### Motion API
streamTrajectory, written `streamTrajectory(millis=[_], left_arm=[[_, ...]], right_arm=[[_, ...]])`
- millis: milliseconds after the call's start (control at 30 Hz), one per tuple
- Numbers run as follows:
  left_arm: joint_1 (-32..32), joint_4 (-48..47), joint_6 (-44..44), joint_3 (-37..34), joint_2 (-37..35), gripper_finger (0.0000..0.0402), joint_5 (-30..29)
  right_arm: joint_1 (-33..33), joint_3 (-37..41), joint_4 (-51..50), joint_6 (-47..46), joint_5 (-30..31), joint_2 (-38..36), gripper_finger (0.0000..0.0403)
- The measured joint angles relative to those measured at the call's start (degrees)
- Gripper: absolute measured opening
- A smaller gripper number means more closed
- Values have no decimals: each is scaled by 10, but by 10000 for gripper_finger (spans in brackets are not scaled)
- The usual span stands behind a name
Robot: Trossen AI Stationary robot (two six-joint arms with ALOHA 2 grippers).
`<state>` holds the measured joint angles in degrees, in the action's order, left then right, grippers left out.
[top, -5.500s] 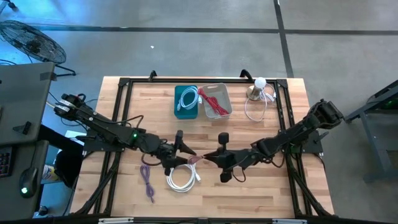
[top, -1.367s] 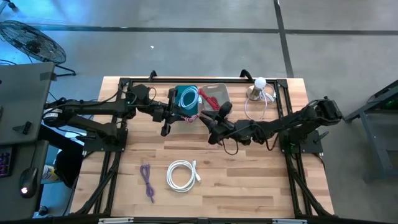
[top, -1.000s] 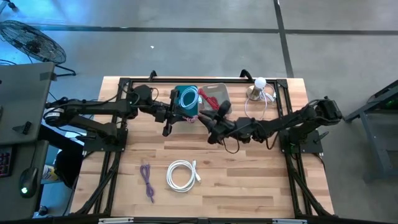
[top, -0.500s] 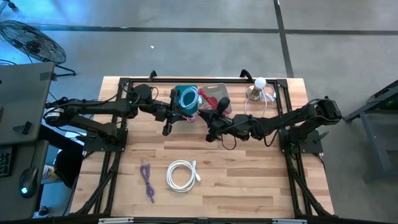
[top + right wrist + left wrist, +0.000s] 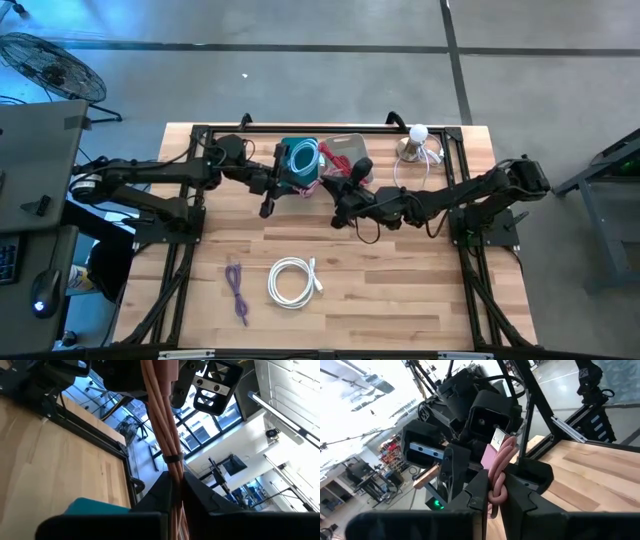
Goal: Pick & Place USB Port
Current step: Put the pink charger cable into the gray bin
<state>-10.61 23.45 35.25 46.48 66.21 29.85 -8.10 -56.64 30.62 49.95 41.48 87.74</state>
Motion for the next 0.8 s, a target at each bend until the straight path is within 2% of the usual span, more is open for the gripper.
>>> streamTrajectory(millis=[167, 367, 600, 800], left_arm=[[0, -6, 1, 0, -1, 42, 18], [4, -5, 0, 0, -4, 117, 50], [2, -26, -11, 0, -7, 203, 13], [2, -109, 38, 0, -38, 215, -16]], right_arm=[[0, 0, -3, 0, -5, 0, 17], [5, 1, -13, -7, 27, 0, 17], [13, 1, -27, -19, 35, -1, 17], [33, 1, -26, -4, 63, -1, 17]])
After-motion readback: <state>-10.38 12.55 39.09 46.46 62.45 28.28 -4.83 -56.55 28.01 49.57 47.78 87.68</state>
